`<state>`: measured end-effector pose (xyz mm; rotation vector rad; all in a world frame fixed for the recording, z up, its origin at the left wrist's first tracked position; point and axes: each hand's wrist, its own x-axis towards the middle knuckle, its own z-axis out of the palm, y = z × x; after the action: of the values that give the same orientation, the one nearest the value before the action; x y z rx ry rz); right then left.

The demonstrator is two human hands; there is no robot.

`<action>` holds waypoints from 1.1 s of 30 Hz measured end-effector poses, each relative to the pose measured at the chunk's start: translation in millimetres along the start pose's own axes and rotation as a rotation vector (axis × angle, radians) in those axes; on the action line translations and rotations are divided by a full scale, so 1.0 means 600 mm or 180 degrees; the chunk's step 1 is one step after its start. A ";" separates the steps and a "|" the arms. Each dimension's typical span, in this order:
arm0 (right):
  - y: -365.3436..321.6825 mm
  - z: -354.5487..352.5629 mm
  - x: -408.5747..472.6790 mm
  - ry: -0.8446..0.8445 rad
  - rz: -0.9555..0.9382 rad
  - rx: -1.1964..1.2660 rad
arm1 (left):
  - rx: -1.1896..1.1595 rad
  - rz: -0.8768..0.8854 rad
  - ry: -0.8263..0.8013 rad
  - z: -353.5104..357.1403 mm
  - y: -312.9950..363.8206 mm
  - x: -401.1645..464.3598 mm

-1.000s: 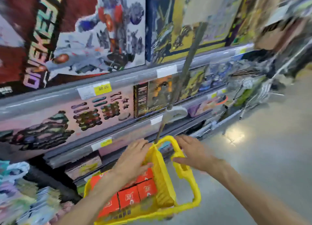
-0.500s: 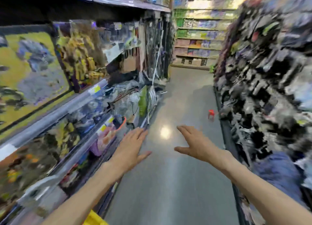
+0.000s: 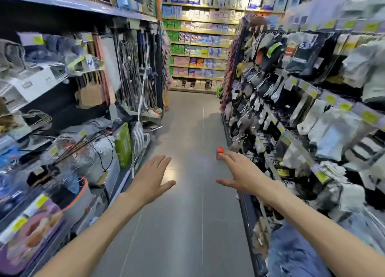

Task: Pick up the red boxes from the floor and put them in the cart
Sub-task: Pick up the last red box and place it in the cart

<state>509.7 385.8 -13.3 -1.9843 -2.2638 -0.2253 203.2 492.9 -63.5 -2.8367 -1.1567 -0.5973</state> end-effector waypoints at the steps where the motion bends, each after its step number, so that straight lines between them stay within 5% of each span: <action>1: 0.021 0.010 0.025 0.0010 0.0000 -0.0006 | -0.0009 0.0009 -0.0013 0.013 -0.011 0.032; 21: 0.484 0.161 0.641 0.0020 0.0522 0.0063 | -0.0093 0.0398 -0.0333 0.275 -0.298 0.817; 33: 0.874 0.328 1.051 -0.0179 0.0663 0.0406 | 0.0049 0.0307 -0.0561 0.500 -0.423 1.325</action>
<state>947.9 1104.1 -70.7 -2.1620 -2.0254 -0.0044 651.7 1257.2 -90.2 -2.9611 -1.0324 -0.3379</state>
